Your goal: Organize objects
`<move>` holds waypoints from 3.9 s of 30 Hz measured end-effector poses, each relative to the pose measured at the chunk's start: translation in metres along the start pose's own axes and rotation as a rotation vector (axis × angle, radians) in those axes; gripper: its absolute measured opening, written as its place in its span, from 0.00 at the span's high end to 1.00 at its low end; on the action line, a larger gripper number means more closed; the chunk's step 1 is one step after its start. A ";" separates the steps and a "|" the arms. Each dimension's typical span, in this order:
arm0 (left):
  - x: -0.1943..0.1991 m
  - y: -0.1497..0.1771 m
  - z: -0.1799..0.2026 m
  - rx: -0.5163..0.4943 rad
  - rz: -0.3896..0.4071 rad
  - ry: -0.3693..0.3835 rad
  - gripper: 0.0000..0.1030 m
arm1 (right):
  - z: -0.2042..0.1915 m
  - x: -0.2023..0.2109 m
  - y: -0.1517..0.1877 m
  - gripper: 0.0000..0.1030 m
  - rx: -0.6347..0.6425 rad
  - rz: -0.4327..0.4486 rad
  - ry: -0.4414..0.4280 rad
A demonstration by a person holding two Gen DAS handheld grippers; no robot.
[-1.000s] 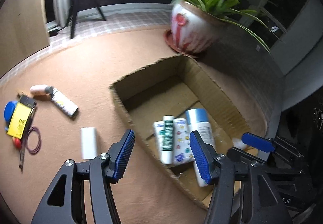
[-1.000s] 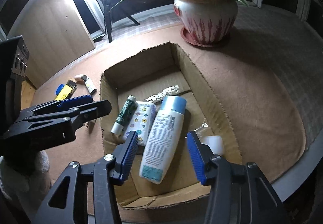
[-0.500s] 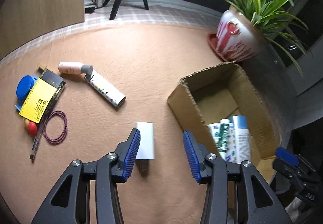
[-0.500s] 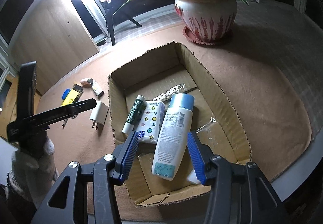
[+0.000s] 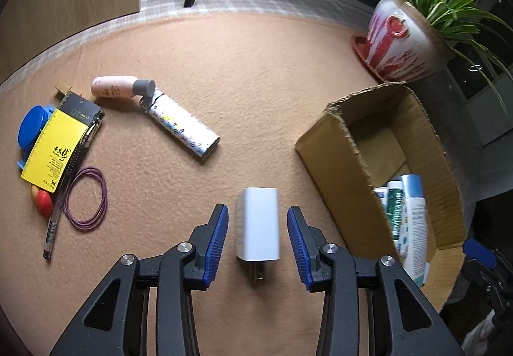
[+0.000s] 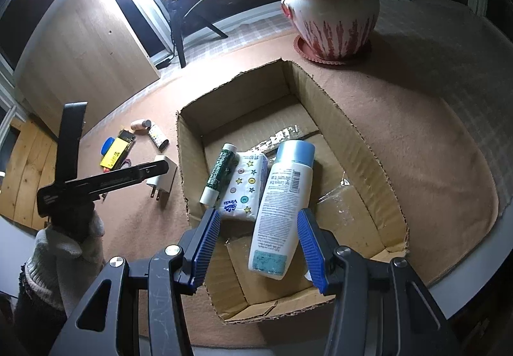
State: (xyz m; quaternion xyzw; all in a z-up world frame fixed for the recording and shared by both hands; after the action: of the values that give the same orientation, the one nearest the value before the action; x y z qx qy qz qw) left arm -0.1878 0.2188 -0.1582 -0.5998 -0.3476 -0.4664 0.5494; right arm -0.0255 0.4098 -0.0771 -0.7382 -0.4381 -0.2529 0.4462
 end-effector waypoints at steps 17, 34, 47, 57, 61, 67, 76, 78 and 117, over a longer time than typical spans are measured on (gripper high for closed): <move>-0.004 -0.002 -0.034 0.072 -0.002 -0.011 0.63 | -0.017 -0.008 0.000 0.55 0.030 -0.022 -0.018; -0.018 -0.013 -0.029 0.030 -0.006 -0.003 0.63 | -0.025 -0.011 0.012 0.55 0.037 -0.049 -0.022; 0.009 0.063 -0.071 0.145 -0.001 -0.023 0.63 | -0.068 -0.036 0.015 0.55 0.122 -0.101 -0.094; 0.037 0.107 -0.101 0.189 0.021 -0.072 0.63 | -0.117 -0.064 0.029 0.55 0.241 -0.141 -0.061; 0.050 0.120 -0.114 0.176 0.032 -0.061 0.63 | -0.133 -0.075 0.038 0.55 0.263 -0.157 -0.063; 0.050 0.137 -0.127 0.140 0.010 -0.015 0.60 | -0.152 -0.091 0.049 0.55 0.272 -0.186 -0.081; 0.050 0.146 -0.128 0.102 -0.005 0.006 0.47 | -0.167 -0.130 0.057 0.55 0.264 -0.246 -0.110; 0.050 0.145 -0.129 0.099 0.001 -0.010 0.45 | -0.165 -0.140 0.058 0.55 0.232 -0.270 -0.133; 0.038 0.144 -0.109 0.045 -0.020 0.100 0.56 | -0.188 -0.197 0.062 0.66 0.124 -0.442 -0.290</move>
State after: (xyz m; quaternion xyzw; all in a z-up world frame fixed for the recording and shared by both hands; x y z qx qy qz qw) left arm -0.0608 0.0860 -0.1755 -0.5595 -0.3360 -0.4934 0.5750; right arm -0.0643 0.1478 -0.1656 -0.6246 -0.6625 -0.2084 0.3572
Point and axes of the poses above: each gripper's, at about its wrist camera, not at the fingertips, and x roughly against the way its jaws point, z to its right, y to its underside, the point moved 2 cm from there along -x, roughly the way its jaws point, and after that the axes turned 14 degrees about -y, right-handed, at the moved point
